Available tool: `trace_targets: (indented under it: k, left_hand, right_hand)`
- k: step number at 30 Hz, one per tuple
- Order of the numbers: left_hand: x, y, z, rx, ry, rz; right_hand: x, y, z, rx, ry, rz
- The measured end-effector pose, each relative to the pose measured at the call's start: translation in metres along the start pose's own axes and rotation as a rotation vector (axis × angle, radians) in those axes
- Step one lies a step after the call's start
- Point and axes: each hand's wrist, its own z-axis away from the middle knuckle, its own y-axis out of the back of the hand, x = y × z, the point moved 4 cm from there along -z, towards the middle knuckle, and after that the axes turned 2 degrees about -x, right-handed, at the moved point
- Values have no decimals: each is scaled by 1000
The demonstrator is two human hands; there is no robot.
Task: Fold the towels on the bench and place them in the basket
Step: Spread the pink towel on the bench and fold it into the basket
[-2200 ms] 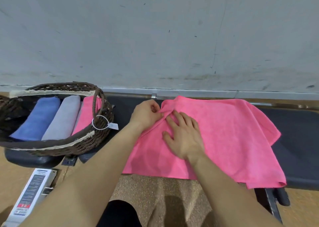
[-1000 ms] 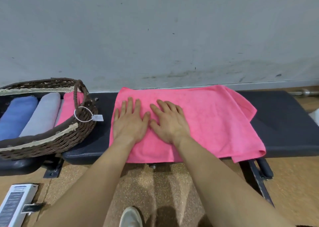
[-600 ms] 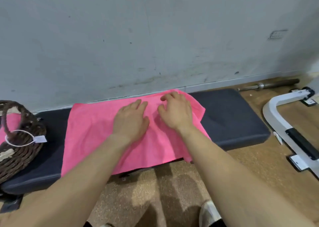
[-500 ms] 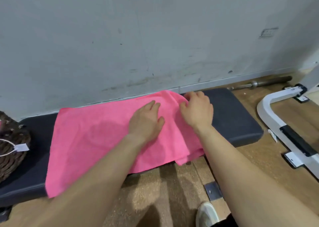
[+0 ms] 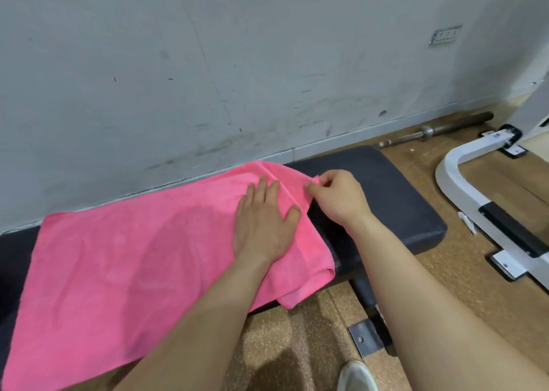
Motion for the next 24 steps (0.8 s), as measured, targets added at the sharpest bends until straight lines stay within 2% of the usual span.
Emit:
trace_targets:
  k: [5,8,10,15,18,20,23,24]
  left_hand:
    - [-2,-1,-1,-21,-32,-5]
    - [3,0,0,-8,-73,-125]
    - [5,-3,0,-20,-87,-196]
    - [5,-7,0,-81,-51,-261]
    - [7,-4,1,-87,-52,-282]
    - [7,-4,0,-136,-41,-289]
    - [12,-3,-7,-222,-29,-315]
    - [16,1,-13,-232,-27,-320]
  right_hand:
    - [-7,14,-6,183,9,-275]
    - [-12,29,-6,328,29,-398]
    - [-9,27,-6,263,28,-388]
    - [6,21,3,-100,-111,-149]
    - [10,27,8,-139,-69,-57]
    - [9,36,11,-22,-52,-94]
    - [9,53,13,284,-11,-216]
    - [8,55,14,326,9,-239]
